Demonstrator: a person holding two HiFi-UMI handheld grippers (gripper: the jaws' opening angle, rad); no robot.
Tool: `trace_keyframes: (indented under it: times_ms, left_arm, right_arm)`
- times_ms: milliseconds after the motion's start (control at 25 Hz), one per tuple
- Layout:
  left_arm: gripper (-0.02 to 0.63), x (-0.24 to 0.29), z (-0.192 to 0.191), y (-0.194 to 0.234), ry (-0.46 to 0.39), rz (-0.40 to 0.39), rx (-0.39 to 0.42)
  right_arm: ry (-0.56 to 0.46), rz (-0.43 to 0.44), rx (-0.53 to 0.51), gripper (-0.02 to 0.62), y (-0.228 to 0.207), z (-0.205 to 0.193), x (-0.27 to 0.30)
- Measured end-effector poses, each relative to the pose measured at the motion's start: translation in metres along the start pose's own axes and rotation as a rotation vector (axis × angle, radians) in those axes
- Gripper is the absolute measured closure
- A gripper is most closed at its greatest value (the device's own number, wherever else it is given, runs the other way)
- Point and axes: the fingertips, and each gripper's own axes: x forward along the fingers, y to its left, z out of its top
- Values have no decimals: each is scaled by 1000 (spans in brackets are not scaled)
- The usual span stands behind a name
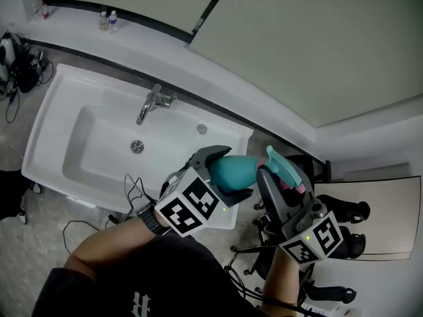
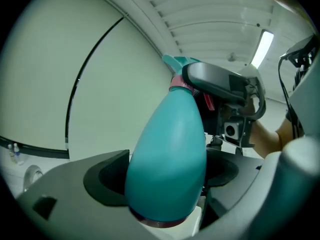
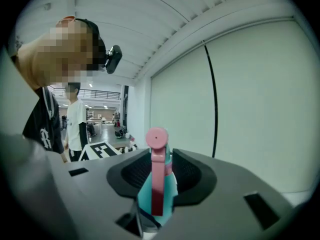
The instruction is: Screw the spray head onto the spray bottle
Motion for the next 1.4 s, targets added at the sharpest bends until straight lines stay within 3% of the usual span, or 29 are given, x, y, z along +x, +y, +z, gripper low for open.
trace_keyframes:
  times_ms: [200,600,680,760,840,920,1040,1200,1400]
  left_arm:
    - [184,9,-15,8,32,14,-58]
    - [184,11,-26,12,32,-34,-160]
    - [184,10,-25,10,28,-55,-173]
    - [184,7,-23,7,24,-90,-181]
    - [184,4,-19,3,19,-125,-188]
    - [184,0,-16,3,17,-122,-181]
    - [184,-1,-12,8,11,-67,-159]
    - [184,2,-7,4,2,-44,-136]
    - [184,5,-6,-9,10,-67,-92]
  right_arm:
    - [20,-113,25,466,-12,-17,7]
    - [65,-172,-6,466,-7,-22,-10]
    - [46,-136,-15,466,-2,-19,-17]
    - [-15,-29,9,466,8,-9,-29]
    - [-106,95,91,466,10,8,-47]
    - [-158,144,171,438,2,20,-59]
    - [-74,84,135,350,3,9,-47]
    - [-4,-26,73,347,4,-11,-14]
    - [-2,21,68,375,-5,-5,-9]
